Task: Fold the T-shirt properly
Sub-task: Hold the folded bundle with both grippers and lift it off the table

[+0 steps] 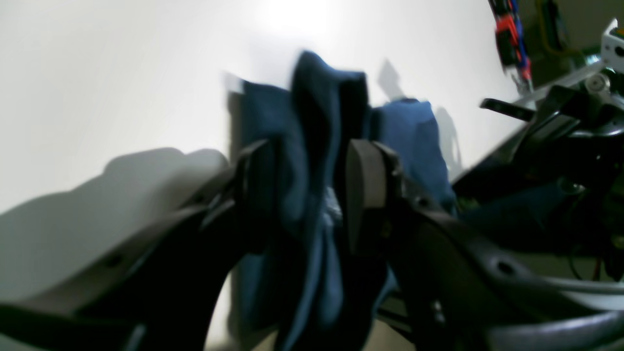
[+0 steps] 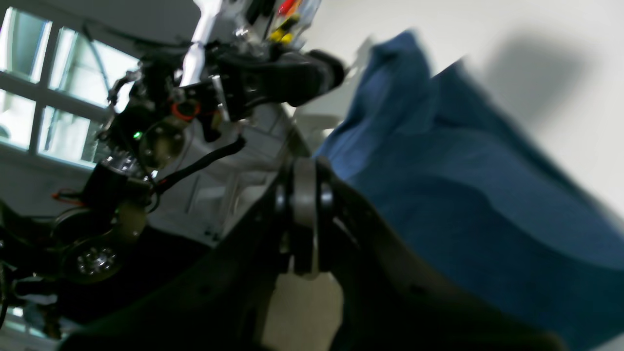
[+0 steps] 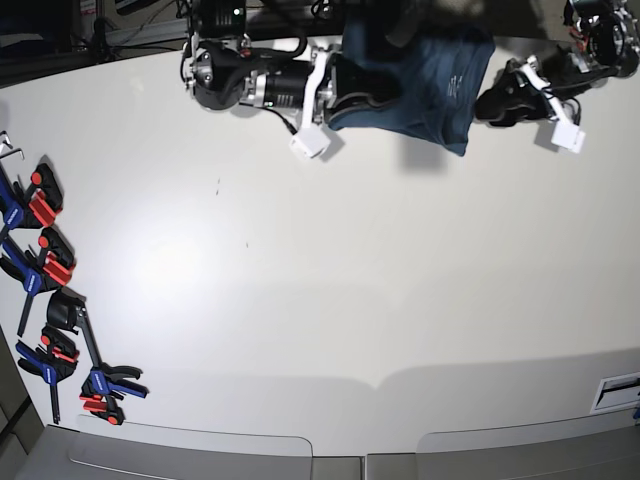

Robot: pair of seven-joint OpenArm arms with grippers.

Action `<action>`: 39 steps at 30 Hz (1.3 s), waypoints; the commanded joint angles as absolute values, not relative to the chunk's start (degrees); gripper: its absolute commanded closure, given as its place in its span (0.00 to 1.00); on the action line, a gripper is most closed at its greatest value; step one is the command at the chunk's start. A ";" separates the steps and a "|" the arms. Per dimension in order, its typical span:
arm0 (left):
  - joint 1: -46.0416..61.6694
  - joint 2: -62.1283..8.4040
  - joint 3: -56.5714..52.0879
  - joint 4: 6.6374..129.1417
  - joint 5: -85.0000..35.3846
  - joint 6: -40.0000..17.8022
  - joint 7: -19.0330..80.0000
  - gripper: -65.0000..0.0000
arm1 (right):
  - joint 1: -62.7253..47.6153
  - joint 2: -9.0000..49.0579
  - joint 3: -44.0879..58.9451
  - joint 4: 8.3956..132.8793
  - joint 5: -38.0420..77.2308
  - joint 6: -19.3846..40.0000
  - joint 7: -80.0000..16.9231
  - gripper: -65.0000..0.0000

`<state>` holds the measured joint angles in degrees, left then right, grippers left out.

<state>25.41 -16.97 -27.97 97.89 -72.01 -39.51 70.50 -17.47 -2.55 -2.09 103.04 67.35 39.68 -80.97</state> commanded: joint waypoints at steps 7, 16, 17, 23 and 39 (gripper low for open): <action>25.87 -17.47 -22.65 98.94 -64.16 -40.00 64.49 0.65 | -16.97 -2.68 -2.70 104.14 66.39 40.00 -80.00 1.00; 25.87 -17.50 -22.65 98.94 -63.02 -40.00 64.84 0.96 | -16.97 -2.70 -2.70 104.14 66.39 40.00 -80.00 1.00; 25.85 -17.50 -22.65 98.94 -63.02 -40.00 64.66 1.00 | -16.97 -2.70 -2.70 104.14 66.39 40.00 -80.00 1.00; 25.54 -17.50 -22.65 98.94 -56.80 -40.00 56.93 1.00 | -16.82 -2.70 -2.70 104.14 66.39 40.00 -80.00 1.00; 25.52 -18.13 -26.74 99.22 -54.35 -40.00 47.72 0.66 | -12.25 -2.70 -2.72 104.14 66.41 40.00 -80.00 1.00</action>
